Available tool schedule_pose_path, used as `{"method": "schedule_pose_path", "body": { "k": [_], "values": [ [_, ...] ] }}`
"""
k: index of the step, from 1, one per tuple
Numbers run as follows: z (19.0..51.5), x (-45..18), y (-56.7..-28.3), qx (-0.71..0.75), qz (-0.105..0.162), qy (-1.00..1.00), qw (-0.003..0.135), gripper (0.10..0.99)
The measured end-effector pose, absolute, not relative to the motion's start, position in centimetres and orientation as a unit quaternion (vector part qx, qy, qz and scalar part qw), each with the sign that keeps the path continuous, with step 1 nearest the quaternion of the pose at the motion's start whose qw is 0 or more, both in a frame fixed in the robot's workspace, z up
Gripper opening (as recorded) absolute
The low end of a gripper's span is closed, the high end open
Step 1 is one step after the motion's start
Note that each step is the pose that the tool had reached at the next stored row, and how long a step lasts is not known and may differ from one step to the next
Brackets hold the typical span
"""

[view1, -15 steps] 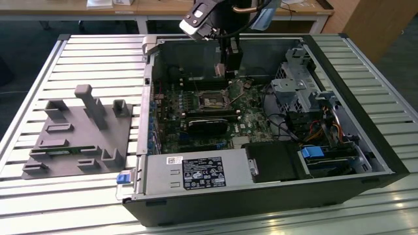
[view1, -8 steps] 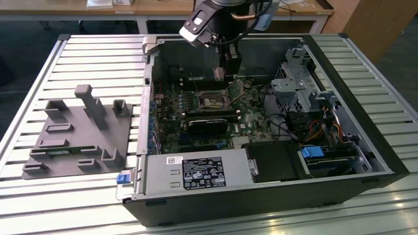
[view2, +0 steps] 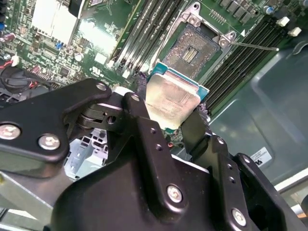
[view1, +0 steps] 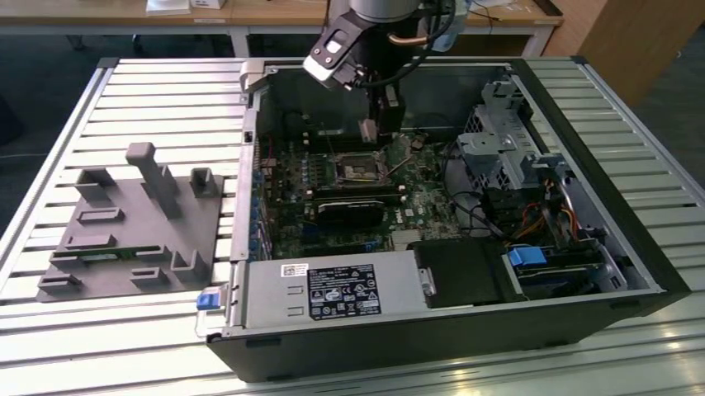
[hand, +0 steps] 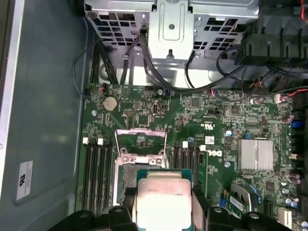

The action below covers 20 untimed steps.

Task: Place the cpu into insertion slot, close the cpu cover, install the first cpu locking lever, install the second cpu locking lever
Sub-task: 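Place the cpu into insertion slot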

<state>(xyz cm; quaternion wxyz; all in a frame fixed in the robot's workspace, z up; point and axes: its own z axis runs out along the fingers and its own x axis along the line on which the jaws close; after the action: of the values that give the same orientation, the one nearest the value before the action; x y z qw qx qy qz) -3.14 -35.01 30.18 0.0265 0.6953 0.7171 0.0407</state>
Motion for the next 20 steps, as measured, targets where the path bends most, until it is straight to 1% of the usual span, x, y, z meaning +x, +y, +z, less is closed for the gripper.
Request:
{"method": "schedule_pose_path", "body": {
  "k": [20],
  "values": [
    [29.21,-3.17,-34.99,0.695,0.042,0.717,0.026,0.537]
  ]
}}
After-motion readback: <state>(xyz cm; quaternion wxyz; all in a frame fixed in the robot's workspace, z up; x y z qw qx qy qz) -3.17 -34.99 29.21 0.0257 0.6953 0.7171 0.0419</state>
